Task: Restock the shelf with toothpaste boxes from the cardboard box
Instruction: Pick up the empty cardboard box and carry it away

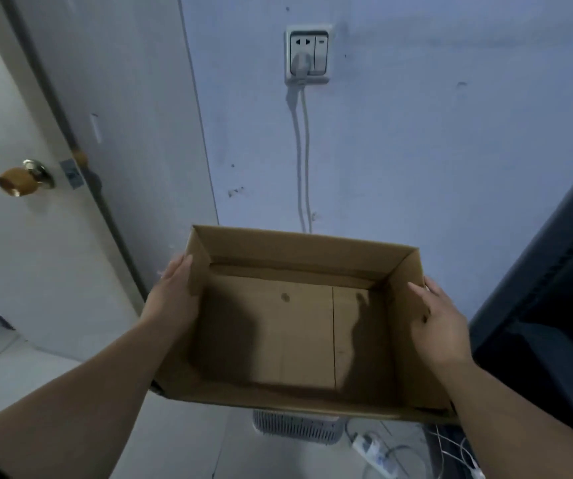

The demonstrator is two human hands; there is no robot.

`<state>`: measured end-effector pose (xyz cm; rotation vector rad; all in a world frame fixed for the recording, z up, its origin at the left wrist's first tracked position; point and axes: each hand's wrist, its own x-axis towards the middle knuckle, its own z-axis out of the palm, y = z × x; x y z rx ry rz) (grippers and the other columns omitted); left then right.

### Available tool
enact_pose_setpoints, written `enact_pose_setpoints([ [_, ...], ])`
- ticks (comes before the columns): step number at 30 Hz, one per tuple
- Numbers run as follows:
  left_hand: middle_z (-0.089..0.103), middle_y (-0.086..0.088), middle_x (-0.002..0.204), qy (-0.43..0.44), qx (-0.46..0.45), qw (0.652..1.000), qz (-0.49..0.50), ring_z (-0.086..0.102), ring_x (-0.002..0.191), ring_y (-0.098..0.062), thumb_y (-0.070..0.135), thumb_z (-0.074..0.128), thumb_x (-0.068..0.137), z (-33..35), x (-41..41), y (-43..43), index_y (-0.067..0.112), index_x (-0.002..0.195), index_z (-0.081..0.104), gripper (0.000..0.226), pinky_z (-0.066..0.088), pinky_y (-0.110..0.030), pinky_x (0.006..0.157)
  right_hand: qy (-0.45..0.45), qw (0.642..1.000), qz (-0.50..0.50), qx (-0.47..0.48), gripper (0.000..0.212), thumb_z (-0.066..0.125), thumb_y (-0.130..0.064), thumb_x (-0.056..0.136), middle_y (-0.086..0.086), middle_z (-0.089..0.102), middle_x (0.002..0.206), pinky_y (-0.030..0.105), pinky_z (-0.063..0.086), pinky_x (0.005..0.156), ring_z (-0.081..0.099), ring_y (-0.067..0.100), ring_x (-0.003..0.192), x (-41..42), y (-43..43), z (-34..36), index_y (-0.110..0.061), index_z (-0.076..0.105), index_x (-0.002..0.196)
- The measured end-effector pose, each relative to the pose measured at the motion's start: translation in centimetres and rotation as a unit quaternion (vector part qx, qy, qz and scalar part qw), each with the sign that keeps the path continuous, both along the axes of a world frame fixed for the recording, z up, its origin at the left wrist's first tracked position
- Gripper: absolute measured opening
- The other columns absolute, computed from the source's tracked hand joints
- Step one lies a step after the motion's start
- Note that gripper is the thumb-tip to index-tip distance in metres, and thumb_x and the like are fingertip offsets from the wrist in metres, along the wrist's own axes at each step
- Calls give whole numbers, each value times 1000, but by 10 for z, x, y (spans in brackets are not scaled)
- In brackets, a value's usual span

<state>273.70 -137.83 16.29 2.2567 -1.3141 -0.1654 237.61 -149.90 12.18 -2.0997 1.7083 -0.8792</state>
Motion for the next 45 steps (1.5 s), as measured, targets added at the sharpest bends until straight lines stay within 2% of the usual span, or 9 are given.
enact_pose_setpoints([
  [6, 20, -1, 158, 17, 45, 999, -1, 38, 136, -28, 2, 51, 92, -49, 15, -62, 18, 150, 26, 65, 35, -44, 111, 14, 999, -12, 50, 58, 48, 12, 87, -4, 34, 155, 20, 32, 103, 45, 18, 134, 18, -54, -46, -18, 55, 135],
  [11, 22, -1, 157, 32, 64, 997, -19, 42, 133, -28, 2, 52, 91, -83, 37, -98, 19, 148, 29, 64, 39, -43, 107, 31, 996, -23, 74, 58, 48, 11, 87, -4, 34, 155, 16, 26, 104, 43, 16, 135, 35, -84, -75, -19, 54, 136],
  [16, 16, 1, 159, 47, 98, 994, -27, 33, 139, -23, 3, 52, 92, -119, 55, -127, 17, 152, 21, 69, 33, -38, 111, 49, 994, -33, 92, 60, 48, 12, 86, -5, 33, 155, 23, 35, 105, 46, 17, 132, 45, -106, -92, -20, 53, 138],
  [20, 11, 2, 160, 50, 131, 990, -34, 36, 138, -24, 5, 52, 92, -140, 64, -140, 18, 153, 16, 72, 36, -39, 108, 49, 993, -39, 99, 60, 47, 14, 85, -2, 35, 154, 21, 34, 102, 48, 21, 131, 55, -112, -113, -17, 55, 136],
  [27, 7, 0, 161, 46, 155, 986, -52, 31, 140, -25, 8, 54, 91, -166, 70, -159, 16, 154, 12, 76, 32, -38, 110, 39, 986, -65, 146, 63, 45, 14, 86, -3, 28, 158, 16, 27, 103, 41, 18, 137, 67, -117, -146, -21, 53, 138],
  [33, 8, -4, 161, 45, 169, 983, -63, 23, 144, -25, 12, 59, 90, -188, 69, -171, 13, 153, 12, 78, 27, -39, 114, 40, 984, -63, 163, 63, 46, 13, 87, -4, 24, 159, 14, 26, 102, 41, 18, 137, 68, -126, -161, -22, 51, 139],
  [37, 8, -3, 161, 48, 176, 981, -69, 24, 143, -25, 14, 61, 89, -202, 74, -181, 13, 153, 13, 80, 28, -39, 113, 40, 983, -58, 171, 62, 46, 13, 88, -5, 23, 159, 12, 26, 101, 42, 16, 136, 67, -134, -174, -22, 51, 139],
  [43, 8, -4, 161, 58, 181, 979, -71, 27, 142, -27, 12, 61, 88, -223, 71, -187, 12, 153, 15, 79, 30, -39, 112, 41, 984, -54, 167, 59, 48, 11, 88, -1, 27, 158, 26, 37, 107, 44, 21, 134, 69, -139, -196, -19, 53, 138],
  [45, 8, -5, 161, 59, 177, 980, -73, 27, 142, -27, 12, 61, 88, -230, 70, -188, 11, 153, 16, 79, 29, -38, 113, 41, 983, -57, 171, 59, 48, 11, 88, -1, 26, 159, 27, 38, 107, 43, 21, 135, 68, -141, -202, -20, 53, 138],
])
